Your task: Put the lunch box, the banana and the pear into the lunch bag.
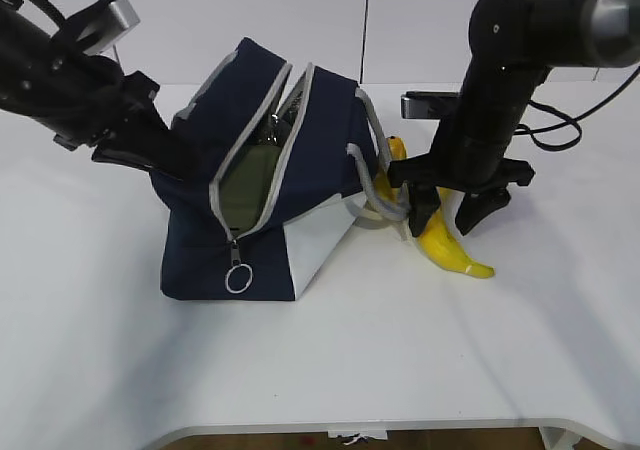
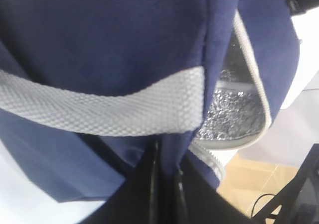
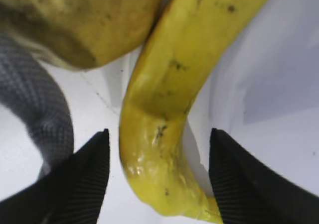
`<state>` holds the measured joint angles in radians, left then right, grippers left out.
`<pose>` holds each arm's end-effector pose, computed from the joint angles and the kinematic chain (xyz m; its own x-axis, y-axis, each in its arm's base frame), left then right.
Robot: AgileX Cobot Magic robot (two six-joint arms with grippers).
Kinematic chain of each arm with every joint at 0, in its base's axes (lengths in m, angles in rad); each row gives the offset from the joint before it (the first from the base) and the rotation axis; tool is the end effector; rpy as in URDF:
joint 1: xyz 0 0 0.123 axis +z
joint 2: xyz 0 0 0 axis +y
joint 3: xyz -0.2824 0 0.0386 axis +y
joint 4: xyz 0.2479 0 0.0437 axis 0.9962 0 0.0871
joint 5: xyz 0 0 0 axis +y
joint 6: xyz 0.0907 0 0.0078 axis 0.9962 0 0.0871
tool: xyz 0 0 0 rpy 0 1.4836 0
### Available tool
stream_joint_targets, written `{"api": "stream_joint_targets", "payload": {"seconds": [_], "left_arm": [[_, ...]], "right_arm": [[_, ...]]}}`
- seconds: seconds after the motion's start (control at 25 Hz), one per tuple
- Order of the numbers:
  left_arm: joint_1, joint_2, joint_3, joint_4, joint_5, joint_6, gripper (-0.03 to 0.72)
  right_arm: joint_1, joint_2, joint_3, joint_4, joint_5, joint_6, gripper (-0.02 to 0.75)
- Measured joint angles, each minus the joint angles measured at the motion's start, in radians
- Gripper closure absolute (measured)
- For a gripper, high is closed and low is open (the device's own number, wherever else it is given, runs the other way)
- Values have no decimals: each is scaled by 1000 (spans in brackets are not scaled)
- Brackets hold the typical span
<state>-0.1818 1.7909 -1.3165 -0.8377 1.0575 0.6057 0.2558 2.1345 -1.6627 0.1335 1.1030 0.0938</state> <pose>0.3444 -0.1233 0.2498 -0.8950 0.2469 -0.3715 0.4313 0.6913 -0.5797 0.4151 0.1198 0.1773 -0.9925 -0.1019 -0.0675 -0.1100 0.9854 0.1303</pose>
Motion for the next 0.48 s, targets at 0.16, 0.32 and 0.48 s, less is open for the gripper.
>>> {"api": "stream_joint_targets", "payload": {"seconds": [0.16,0.32,0.48], "left_arm": [[0,0,0,14,2,0,692],[0,0,0,17,3,0,692],[0,0,0,20,3,0,692]], "right_arm": [[0,15,0,-6,-13,0,251],[0,22,0,-6,-17,-2,282],[0,22,0,-6,-19,-4,381]]}}
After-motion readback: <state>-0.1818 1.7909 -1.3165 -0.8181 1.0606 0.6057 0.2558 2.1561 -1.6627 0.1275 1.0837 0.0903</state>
